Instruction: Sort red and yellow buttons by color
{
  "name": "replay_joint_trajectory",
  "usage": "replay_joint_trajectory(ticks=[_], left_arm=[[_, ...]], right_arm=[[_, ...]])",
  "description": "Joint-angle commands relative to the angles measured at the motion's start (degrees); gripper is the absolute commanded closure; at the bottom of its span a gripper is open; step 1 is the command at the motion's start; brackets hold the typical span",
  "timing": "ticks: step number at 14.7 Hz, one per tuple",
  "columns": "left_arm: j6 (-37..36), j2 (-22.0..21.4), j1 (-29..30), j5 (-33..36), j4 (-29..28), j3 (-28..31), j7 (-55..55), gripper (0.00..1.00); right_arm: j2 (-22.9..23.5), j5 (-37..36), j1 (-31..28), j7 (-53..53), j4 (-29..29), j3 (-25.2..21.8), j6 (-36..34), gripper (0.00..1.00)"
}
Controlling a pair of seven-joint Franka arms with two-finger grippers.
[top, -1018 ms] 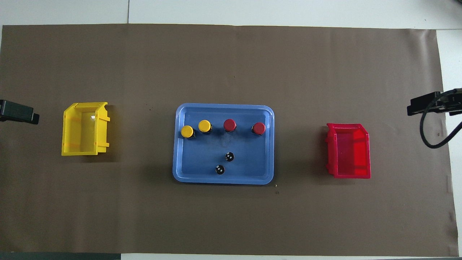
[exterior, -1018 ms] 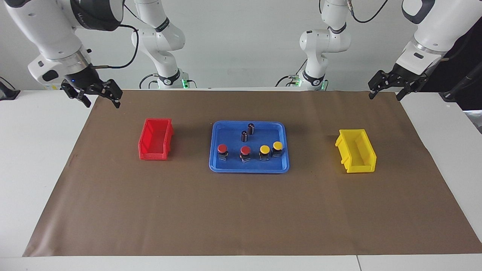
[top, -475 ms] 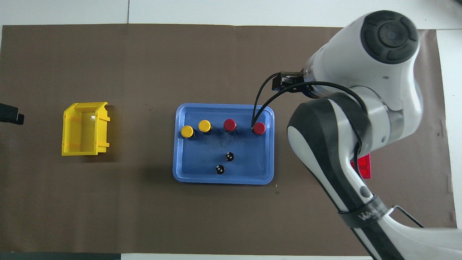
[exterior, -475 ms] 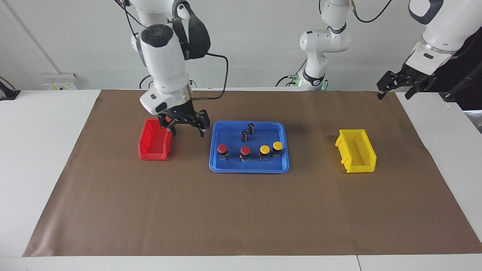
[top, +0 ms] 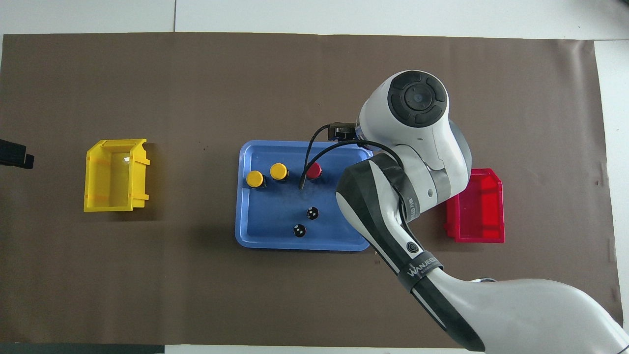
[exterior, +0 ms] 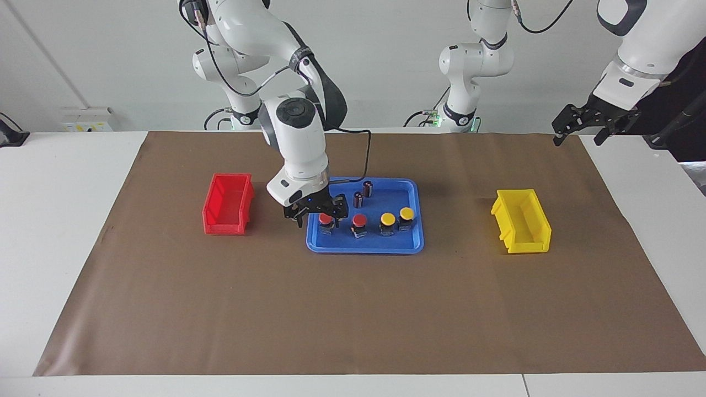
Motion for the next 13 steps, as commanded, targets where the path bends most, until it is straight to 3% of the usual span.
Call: replay_joint_trajectory(ticks=[1,4,13], left_arm=[[0.2,-0.6,0.5,1.7,-0.1,-0.3,-0.4,0.00],[0.1,-0.6,0.2,1.7,-0.1,-0.3,-0.6,0.00],[-0.2,-0.7,-0.2,1.7,-0.2,-0.6,-0.9,0.00]], right_arm=[[-0.9,0.4,0.6,1.1,-3.7,-0.2,2.2,0.00],[-1.1,0.6,2.2,1.3,-6.0,0.0,3.0,0.00],[-2.8,0.5,2.5,0.7,-11.7,0.0,5.2,0.30]])
